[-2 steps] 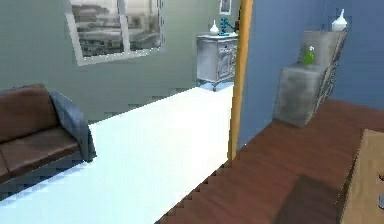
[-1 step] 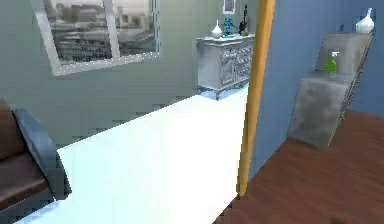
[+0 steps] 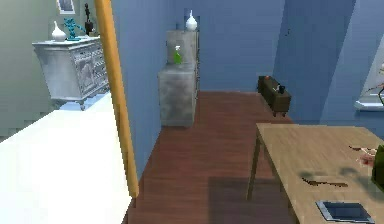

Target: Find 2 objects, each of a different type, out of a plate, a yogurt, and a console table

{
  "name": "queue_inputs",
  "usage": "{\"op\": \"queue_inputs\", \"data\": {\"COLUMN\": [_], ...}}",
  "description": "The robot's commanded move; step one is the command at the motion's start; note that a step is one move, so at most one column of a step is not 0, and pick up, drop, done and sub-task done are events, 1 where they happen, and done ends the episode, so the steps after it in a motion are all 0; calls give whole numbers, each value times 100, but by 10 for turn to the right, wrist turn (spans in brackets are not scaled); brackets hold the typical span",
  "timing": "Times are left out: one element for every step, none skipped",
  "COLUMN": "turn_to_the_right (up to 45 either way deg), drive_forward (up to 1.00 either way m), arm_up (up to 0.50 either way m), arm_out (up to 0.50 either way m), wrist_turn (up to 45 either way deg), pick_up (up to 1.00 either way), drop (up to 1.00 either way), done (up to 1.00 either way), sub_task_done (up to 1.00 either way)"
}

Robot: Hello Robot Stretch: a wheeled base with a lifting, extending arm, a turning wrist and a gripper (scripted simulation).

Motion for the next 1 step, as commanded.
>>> {"op": "queue_inputs", "data": {"turn_to_the_right": [30], "drive_forward": [0], "arm_up": [0], "arm_out": [0], "wrist_turn": [0], "pick_up": [0], "drop": [0], "done": [0], "sub_task_done": [0]}}
